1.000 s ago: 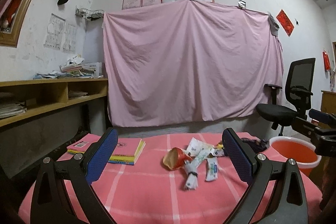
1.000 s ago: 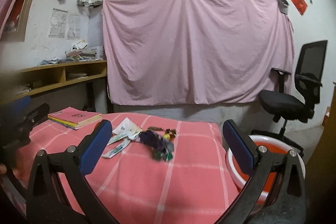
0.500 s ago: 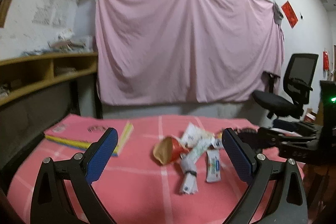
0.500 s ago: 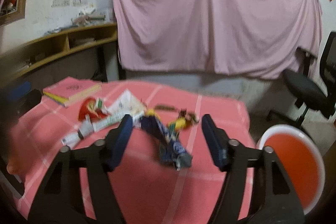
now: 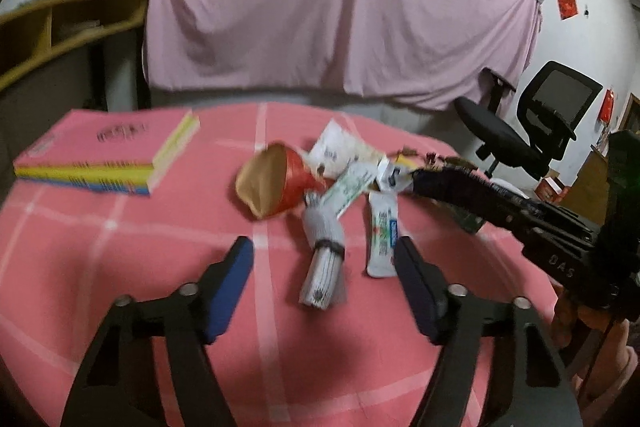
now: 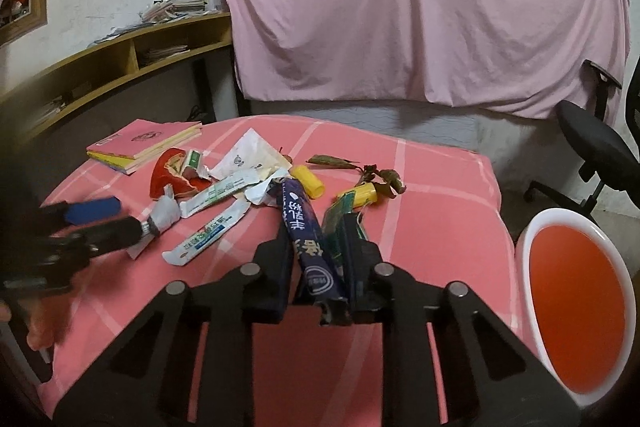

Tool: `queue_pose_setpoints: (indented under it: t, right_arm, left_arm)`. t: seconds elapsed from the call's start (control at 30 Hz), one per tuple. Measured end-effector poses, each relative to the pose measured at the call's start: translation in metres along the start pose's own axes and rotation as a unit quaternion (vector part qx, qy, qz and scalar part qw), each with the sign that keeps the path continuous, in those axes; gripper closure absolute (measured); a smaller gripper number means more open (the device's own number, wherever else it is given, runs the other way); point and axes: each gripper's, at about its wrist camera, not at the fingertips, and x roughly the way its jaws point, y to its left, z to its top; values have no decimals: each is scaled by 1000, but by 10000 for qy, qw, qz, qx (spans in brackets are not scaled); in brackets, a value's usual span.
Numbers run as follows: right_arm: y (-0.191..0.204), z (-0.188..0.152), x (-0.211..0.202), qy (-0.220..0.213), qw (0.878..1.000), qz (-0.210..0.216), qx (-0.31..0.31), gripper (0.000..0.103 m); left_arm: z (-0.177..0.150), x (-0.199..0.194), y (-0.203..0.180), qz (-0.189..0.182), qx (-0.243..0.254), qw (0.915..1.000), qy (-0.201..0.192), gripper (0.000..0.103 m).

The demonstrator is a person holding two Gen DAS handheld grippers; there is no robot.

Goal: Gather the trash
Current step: 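Grasp the white rolled paper with the left tool while the right tool lifts the wrapper, then carry both items over the orange bucket and open both tools to drop them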

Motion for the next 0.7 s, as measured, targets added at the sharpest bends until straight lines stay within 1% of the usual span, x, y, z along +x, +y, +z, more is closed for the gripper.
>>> queue_pose_setpoints:
  t: [0.03, 0.07, 0.13, 0.17, 0.23, 0.3, 0.37, 0.5, 0.57, 0.63, 0.7]
  right_arm:
    - [0, 0, 0, 0, 10000, 17, -3, 0]
    - [1, -1, -1, -7, 10000, 36, 2, 0]
    - [1, -3, -4, -41, 9999, 95, 37, 0]
    - [0, -3, -5, -59, 9999, 125, 56, 0]
    - [0, -5, -10, -125, 9997, 176, 109, 0]
    - [0, -7, -16, -245, 9994, 219, 139, 0]
    - [2, -8, -22, -384, 9989, 236, 147, 0]
    - [2, -8, -37, -738, 9969, 227, 137, 0]
    - [3, -8, -45, -896, 9957, 203, 146, 0]
    - [3, -10, -55, -1081, 9939, 154, 176, 0]
    - [1, -12, -64, -1272, 9916, 112, 226, 0]
  left_arm:
    - [0, 0, 1, -32, -41, 10000, 42, 50]
    - [-1, -1, 2, -71, -81, 9999, 80, 54]
    - [-2, -1, 3, -145, -160, 9996, 183, 74]
    - [-4, -2, 4, -174, -196, 9994, 238, 77]
    - [-7, -2, 4, -207, -245, 9990, 321, 89]
    - [-8, -6, 3, -217, -246, 9990, 294, 95]
    - [-9, -17, 0, -267, -172, 9994, 101, 98]
    - [-15, -35, -11, -271, 58, 9991, -333, 100]
    - [-19, -46, -19, -151, 248, 9980, -566, 100]
    - [-24, -60, -33, -22, 473, 9950, -875, 100]
    - [-28, -66, -43, -2, 605, 9923, -1084, 100]
